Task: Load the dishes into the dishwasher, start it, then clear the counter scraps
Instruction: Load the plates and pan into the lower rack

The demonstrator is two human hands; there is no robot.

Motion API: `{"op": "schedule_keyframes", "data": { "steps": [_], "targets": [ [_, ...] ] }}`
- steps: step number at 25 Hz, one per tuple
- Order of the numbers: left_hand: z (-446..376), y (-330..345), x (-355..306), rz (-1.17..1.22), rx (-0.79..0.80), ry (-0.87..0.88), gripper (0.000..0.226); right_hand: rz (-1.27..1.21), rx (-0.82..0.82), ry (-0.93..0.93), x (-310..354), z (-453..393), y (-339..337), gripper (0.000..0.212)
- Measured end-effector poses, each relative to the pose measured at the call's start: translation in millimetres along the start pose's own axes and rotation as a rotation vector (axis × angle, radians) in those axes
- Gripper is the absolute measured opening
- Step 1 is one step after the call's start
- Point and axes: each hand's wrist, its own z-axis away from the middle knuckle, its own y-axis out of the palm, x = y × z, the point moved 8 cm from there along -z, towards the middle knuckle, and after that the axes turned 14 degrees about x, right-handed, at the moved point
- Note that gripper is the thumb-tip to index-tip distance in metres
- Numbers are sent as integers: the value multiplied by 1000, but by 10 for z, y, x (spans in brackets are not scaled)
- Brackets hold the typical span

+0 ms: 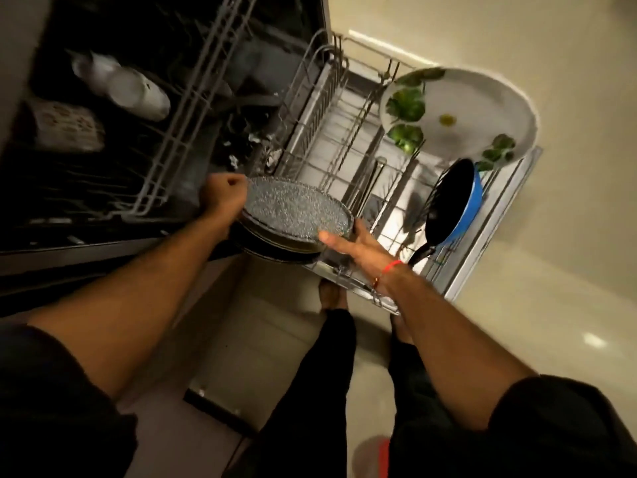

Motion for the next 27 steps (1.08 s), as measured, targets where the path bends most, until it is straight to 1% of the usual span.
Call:
{"op": "schedule_keyframes", "data": {
  "steps": [2,5,8,11,15,18,22,27],
  "targets": [
    [-304,-15,2,-11,-13,-23,21,18,36,35,-71,-261,-33,120],
    [-663,26,1,-66,6,-88,25,32,-24,16,-128,-612,-169,107],
    [-868,138,-37,-66,45,-140,29,41,-91,33,-199,-790,-242,113],
    [-925,228,-73,-60,27,-160,25,0,-124,-11,-221,-914,-277,107],
    [-954,368,-83,-38,58,-139,25,-61,-199,-28,-234,-1025,-336,107],
    [-877,424,-21,17,58,-124,26,-81,-225,-11,-276,-1001,-330,106],
    [-568,421,72,91,16,-75,21,-126,-224,-48,-308,-823,-257,90],
    [49,336,287,186,-75,-47,27,-116,-196,-73,-342,-405,-128,75]
  ]
}}
